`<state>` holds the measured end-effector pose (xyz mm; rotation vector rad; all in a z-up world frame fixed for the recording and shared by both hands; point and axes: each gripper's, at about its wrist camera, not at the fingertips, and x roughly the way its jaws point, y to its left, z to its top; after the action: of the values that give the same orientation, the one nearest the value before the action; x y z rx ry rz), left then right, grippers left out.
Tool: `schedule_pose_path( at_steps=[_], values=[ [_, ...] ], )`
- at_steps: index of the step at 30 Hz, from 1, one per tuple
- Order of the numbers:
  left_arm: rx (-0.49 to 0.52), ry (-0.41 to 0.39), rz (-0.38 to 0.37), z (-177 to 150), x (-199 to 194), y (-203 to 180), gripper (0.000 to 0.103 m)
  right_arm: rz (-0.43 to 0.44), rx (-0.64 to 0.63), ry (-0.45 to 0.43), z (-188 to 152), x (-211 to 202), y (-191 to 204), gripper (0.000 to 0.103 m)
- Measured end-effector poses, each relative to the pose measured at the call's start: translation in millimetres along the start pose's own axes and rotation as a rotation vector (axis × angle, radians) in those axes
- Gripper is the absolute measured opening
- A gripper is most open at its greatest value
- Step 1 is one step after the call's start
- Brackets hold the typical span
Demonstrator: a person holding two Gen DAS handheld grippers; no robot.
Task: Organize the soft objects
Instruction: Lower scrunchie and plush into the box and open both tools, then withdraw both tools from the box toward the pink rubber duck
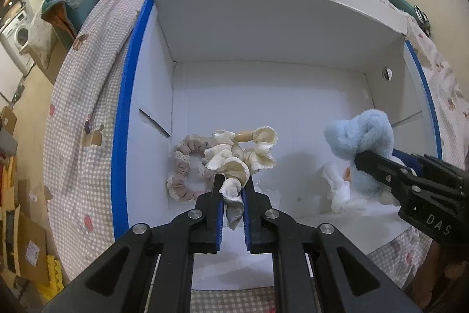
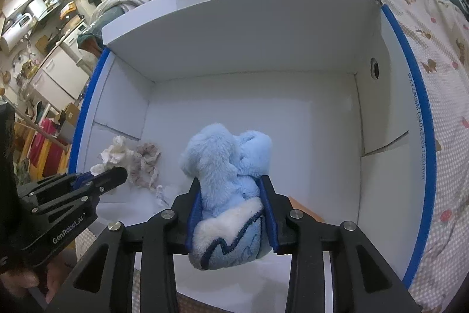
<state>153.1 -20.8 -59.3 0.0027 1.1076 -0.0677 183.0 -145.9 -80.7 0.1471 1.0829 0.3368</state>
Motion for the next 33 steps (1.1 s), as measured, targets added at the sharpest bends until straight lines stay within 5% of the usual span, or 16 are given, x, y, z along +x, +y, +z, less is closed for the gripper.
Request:
schedule_pose_path(
  at_steps=[7,10,12,14,21,33],
  values=[
    [0.037,-0.017,0.005,0.2,-2.5,-7.8,0.020,0.001,0.017,-0.003,-0.1,-0.2,-4.3,0.039],
    [0.042,-0.028,0.009,0.4,-4.5,-9.0,0.037,0.004,0.020,-0.002,-0.4,0.0,-5.3,0.040],
    [0.041,-0.042,0.018,0.3,-6.5,-9.1,0.060,0.004,0.020,-0.002,0.1,0.3,-4.7,0.040],
    [0.036,-0.069,0.033,0.9,-10.1,-8.5,0.067,0.010,0.027,-0.004,0.1,0.2,-5.7,0.044],
    [0.040,-0.083,0.047,2.6,-11.3,-7.5,0.067,-0.006,0.146,-0.041,2.5,-6.4,-25.6,0.076],
    [0.031,-0.089,0.064,2.5,-11.7,-4.8,0.068,-0.011,0.191,-0.037,2.9,-10.1,-35.1,0.077]
  ],
)
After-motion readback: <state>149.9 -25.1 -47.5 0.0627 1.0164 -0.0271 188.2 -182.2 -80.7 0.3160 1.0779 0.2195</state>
